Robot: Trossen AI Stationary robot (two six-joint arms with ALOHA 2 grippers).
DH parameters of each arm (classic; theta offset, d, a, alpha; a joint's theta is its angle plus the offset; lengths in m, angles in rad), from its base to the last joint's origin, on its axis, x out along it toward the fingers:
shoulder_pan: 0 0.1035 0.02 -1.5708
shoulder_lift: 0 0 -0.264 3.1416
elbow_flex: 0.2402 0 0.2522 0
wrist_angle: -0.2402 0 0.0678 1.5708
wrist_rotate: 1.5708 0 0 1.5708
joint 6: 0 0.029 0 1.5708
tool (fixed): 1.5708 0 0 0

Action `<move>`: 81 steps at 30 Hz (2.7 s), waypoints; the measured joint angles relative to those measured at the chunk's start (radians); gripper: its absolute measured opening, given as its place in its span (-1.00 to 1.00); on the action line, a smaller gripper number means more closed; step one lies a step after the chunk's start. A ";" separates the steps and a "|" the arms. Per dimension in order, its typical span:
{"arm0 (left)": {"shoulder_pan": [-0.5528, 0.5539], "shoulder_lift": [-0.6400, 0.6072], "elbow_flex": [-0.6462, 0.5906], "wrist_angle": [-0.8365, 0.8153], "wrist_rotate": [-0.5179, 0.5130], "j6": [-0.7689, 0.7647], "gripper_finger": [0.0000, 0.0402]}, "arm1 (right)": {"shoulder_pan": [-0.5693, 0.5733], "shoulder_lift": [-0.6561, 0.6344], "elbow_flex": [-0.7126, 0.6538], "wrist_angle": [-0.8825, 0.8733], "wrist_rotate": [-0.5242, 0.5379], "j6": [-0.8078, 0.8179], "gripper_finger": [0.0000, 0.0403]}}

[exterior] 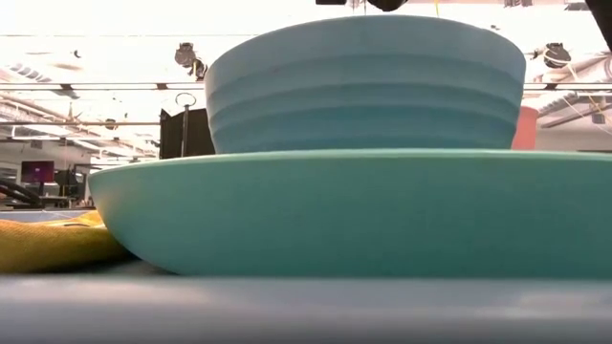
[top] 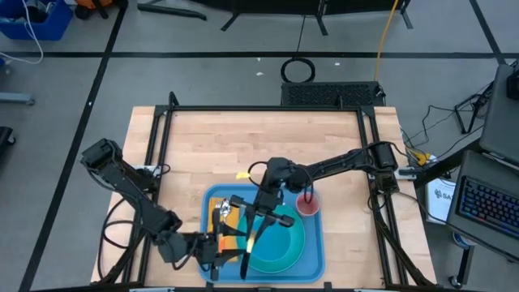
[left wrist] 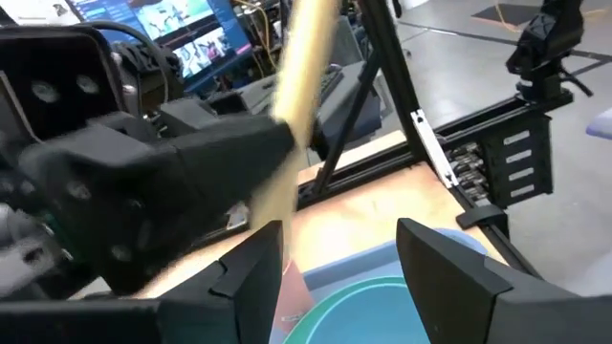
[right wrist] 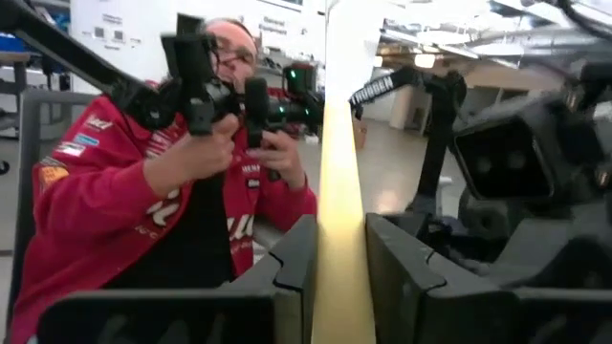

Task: Set up tray
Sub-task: Put the yellow knife on the yellow napkin to the right of the orange spoon

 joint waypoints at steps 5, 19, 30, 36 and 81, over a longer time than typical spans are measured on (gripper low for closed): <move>0.000 0.000 0.000 -0.012 -0.002 -0.011 0.04 | 0.001 0.001 0.000 -0.009 0.016 -0.017 -0.70; -0.004 0.000 0.000 -0.113 -0.056 -0.142 0.04 | 0.014 0.000 0.000 -0.041 0.051 -0.124 -0.70; -0.018 0.000 0.000 -0.116 -0.072 -0.165 0.04 | 0.029 0.000 0.000 -0.126 0.081 -0.320 -0.70; -0.011 0.000 0.000 -0.131 -0.056 -0.192 0.04 | 0.030 0.000 0.000 -0.206 0.158 -0.417 -0.70; 0.021 0.000 -0.021 -0.171 -0.146 -0.276 -0.73 | 0.000 -0.002 -0.037 -0.159 0.253 -0.173 -0.20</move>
